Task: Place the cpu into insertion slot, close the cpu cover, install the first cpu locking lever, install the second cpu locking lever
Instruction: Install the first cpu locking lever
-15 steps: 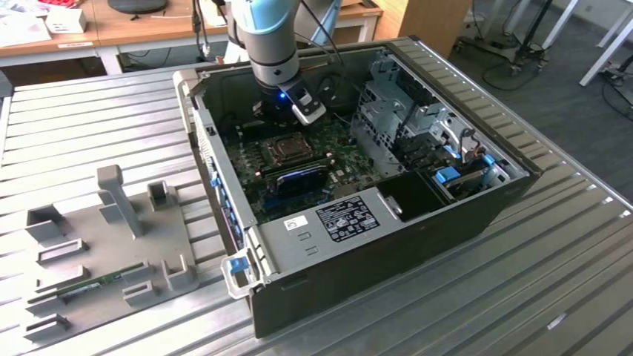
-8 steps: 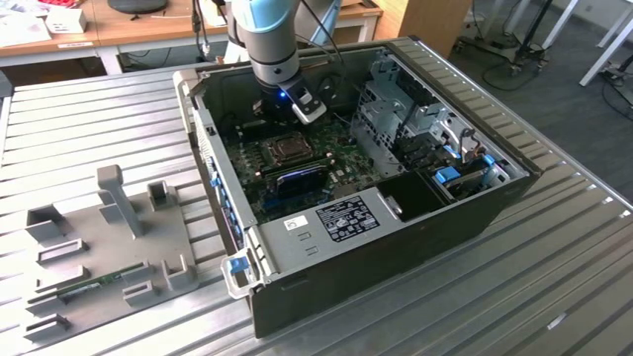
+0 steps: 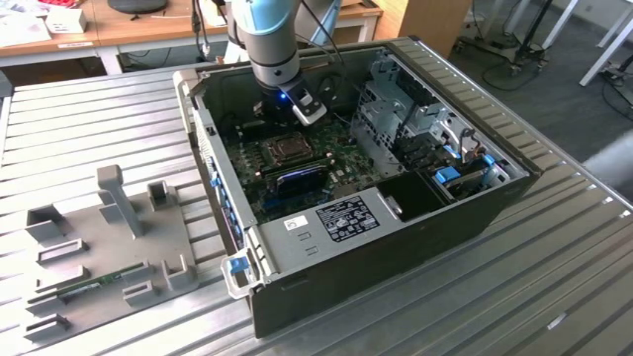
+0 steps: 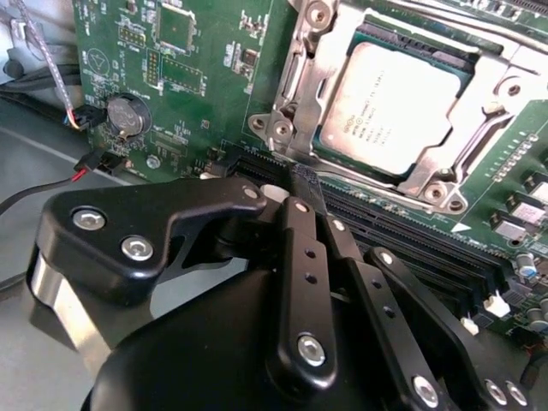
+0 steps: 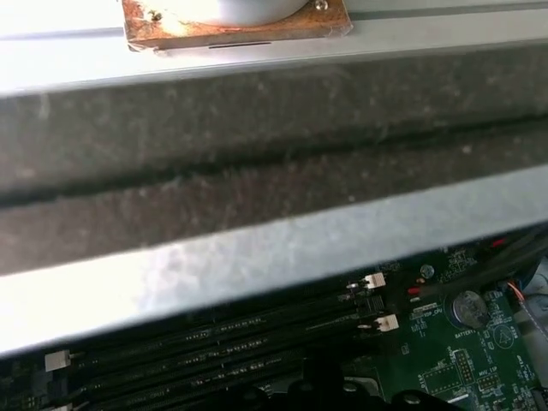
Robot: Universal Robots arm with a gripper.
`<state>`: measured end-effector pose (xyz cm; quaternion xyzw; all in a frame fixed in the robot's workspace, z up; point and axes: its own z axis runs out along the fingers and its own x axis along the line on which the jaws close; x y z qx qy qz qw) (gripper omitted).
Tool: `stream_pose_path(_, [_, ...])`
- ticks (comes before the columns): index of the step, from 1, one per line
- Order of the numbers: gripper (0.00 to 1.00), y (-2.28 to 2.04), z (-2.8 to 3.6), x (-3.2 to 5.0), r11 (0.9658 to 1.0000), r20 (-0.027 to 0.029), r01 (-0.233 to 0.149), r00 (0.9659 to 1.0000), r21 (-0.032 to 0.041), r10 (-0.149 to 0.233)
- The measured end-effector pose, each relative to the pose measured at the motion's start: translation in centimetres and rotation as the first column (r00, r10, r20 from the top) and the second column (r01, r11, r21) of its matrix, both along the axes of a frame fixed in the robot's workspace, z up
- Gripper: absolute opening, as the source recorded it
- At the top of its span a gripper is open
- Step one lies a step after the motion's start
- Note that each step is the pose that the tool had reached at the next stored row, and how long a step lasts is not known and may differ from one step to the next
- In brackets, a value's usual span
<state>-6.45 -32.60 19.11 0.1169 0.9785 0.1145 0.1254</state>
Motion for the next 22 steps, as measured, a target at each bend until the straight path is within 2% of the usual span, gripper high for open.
stream_pose_path(10, [0.10, -0.03, -0.19, 0.01, 1.0000, 0.0064, 0.000, 1.0000, 0.0008, 0.000])
stream_pose_path(15, [0.10, -0.04, -0.18, 0.00, 1.0000, 0.0064, 0.000, 1.0000, 0.0002, 0.000])
stream_pose_path(16, [0.10, -0.05, -0.17, -0.01, 1.0000, 0.0064, 0.000, 1.0000, 0.0016, 0.000])
stream_pose_path(19, [0.10, -0.04, -0.18, 0.00, 0.9999, 0.0069, 0.000, 1.0000, 0.0134, 0.000])
stream_pose_path(22, [0.10, -0.03, -0.18, 0.00, 0.9999, 0.0069, 0.000, 1.0000, 0.0166, 0.000])
